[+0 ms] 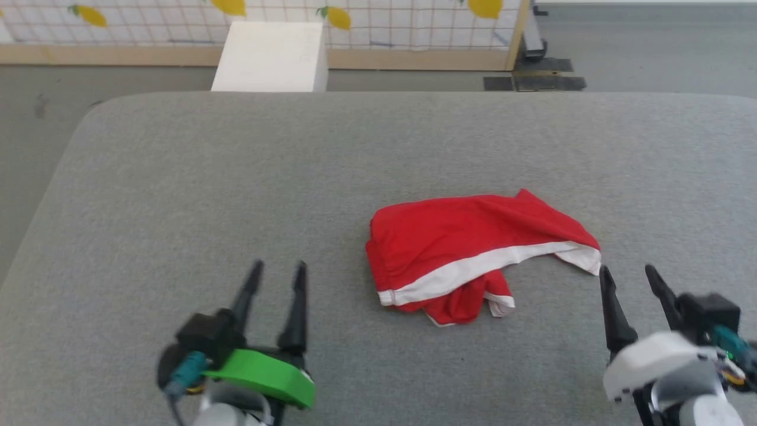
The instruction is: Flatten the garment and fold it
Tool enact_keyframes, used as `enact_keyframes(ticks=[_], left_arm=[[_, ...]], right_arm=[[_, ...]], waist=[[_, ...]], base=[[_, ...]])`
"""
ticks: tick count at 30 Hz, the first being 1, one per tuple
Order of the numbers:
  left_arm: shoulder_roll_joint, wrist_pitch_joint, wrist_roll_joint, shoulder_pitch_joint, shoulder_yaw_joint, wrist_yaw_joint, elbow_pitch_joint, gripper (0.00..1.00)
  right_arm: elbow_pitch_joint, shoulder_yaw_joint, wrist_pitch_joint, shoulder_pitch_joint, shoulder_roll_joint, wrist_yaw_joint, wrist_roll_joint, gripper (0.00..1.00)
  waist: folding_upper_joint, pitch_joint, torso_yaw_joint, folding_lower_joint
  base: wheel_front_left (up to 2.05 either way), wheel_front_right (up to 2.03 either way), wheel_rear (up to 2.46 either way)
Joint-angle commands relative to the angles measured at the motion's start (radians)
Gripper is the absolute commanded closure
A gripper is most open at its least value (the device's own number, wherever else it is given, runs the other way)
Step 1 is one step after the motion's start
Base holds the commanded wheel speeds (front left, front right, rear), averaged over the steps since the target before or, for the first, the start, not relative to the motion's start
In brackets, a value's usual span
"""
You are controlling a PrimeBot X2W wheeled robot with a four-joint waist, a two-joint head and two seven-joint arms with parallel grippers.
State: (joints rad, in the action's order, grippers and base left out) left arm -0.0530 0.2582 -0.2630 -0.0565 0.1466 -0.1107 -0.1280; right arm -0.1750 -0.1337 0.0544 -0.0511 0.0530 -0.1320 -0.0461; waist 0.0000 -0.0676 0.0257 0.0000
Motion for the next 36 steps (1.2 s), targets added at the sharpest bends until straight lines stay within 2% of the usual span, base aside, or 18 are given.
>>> enact_keyframes(ticks=[1, 7, 16, 26, 27, 28, 29, 36], left_arm=[[0.003, 0.003, -0.017, 0.001, 0.027, -0.006, -0.030, 0.00], [0.003, -0.090, -0.089, -0.082, 0.130, 0.027, -0.155, 0.00], [0.003, -0.358, -0.207, -0.214, 0.241, 0.083, -0.299, 0.00], [-0.003, -0.411, -0.210, -0.255, 0.250, 0.106, -0.330, 0.00], [-0.005, -0.406, -0.209, -0.256, 0.250, 0.106, -0.328, 0.24], [-0.006, -0.403, -0.209, -0.257, 0.250, 0.106, -0.327, 0.75], [-0.008, -0.402, -0.209, -0.257, 0.251, 0.106, -0.327, 1.00], [-0.020, -0.366, -0.211, -0.237, 0.242, 0.117, -0.309, 1.00]], right_arm=[[0.014, 0.004, 0.022, 0.030, -0.002, 0.001, -0.029, 0.00], [0.049, 0.013, 0.070, 0.095, -0.003, 0.001, -0.107, 0.00], [0.086, 0.031, 0.083, 0.086, -0.003, 0.001, -0.130, 0.00], [0.056, 0.051, 0.101, 0.077, -0.003, 0.001, -0.152, 0.00], [0.053, 0.051, 0.103, 0.076, -0.003, 0.001, -0.155, 0.00], [0.050, 0.052, 0.106, 0.075, -0.003, 0.001, -0.157, 0.00], [0.048, 0.053, 0.107, 0.074, -0.003, 0.001, -0.157, 0.00], [0.043, 0.051, 0.107, 0.067, -0.003, 0.001, -0.154, 0.00]], waist=[[0.0000, 0.017, 0.023, 0.0000], [0.0000, 0.006, 0.056, 0.0000], [0.0000, -0.035, 0.118, 0.0000], [0.0000, -0.053, 0.156, 0.0000], [0.0000, -0.054, 0.157, 0.0000], [0.0000, -0.055, 0.158, 0.0000], [0.0000, -0.055, 0.158, 0.0000], [0.0000, -0.051, 0.148, 0.0000]], base=[[0.00, 0.00, 0.00], [0.00, 0.00, 0.00], [0.00, 0.00, 0.00], [0.00, 0.00, 0.00], [0.00, 0.00, 0.00], [0.00, 0.00, 0.00], [0.00, 0.00, 0.00], [0.00, 0.00, 0.00]])
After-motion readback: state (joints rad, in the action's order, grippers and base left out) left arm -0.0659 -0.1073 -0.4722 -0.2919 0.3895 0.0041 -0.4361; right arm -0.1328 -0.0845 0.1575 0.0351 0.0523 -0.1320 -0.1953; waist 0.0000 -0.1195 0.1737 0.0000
